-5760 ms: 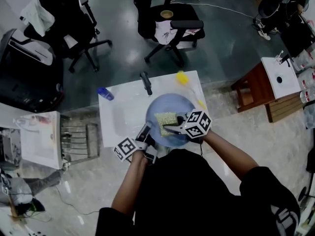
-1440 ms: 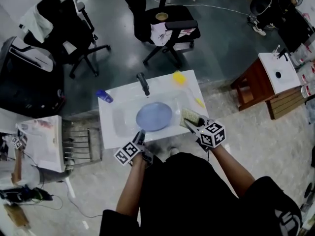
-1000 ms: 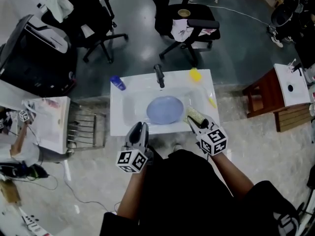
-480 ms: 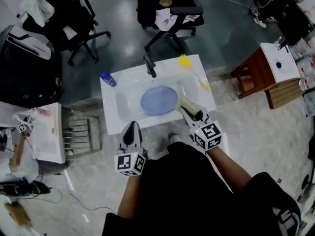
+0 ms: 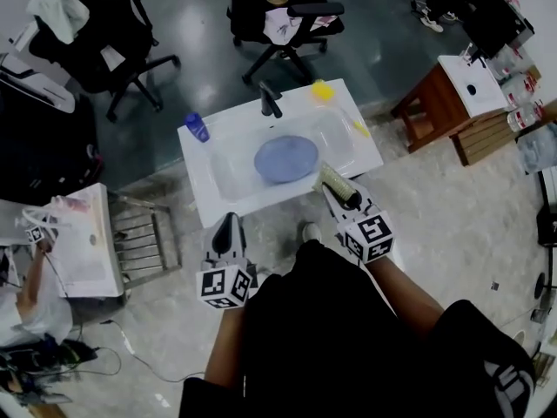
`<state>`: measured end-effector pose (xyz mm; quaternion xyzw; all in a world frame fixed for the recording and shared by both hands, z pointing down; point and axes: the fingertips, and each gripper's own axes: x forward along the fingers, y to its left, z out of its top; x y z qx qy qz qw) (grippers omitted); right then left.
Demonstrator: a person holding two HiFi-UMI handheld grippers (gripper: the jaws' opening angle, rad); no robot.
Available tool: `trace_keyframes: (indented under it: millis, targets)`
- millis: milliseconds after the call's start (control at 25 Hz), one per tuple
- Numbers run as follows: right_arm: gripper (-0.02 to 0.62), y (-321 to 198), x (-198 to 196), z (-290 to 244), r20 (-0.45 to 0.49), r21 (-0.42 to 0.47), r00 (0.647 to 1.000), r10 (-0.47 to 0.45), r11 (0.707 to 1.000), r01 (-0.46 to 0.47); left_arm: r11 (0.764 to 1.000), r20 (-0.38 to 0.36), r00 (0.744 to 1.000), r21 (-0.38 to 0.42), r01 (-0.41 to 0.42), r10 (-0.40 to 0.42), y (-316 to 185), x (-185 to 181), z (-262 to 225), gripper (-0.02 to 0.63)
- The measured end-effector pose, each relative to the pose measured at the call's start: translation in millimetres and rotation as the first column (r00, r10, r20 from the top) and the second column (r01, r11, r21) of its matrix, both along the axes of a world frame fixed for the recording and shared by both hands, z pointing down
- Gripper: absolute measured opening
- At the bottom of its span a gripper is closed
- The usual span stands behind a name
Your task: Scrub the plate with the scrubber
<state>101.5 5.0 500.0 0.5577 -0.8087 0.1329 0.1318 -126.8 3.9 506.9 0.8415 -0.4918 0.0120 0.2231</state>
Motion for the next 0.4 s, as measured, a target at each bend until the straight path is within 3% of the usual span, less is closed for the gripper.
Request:
trace_keyframes:
  millis: [400]
  targets:
    - [0.055, 37.6, -54.4, -3.1, -0.005, -0.018, 0.998, 0.06, 0.998, -0.06, 0.991, -0.029, 0.991, 0.002, -0.134, 0.134, 29.4, -25.8, 2.4, 0.012]
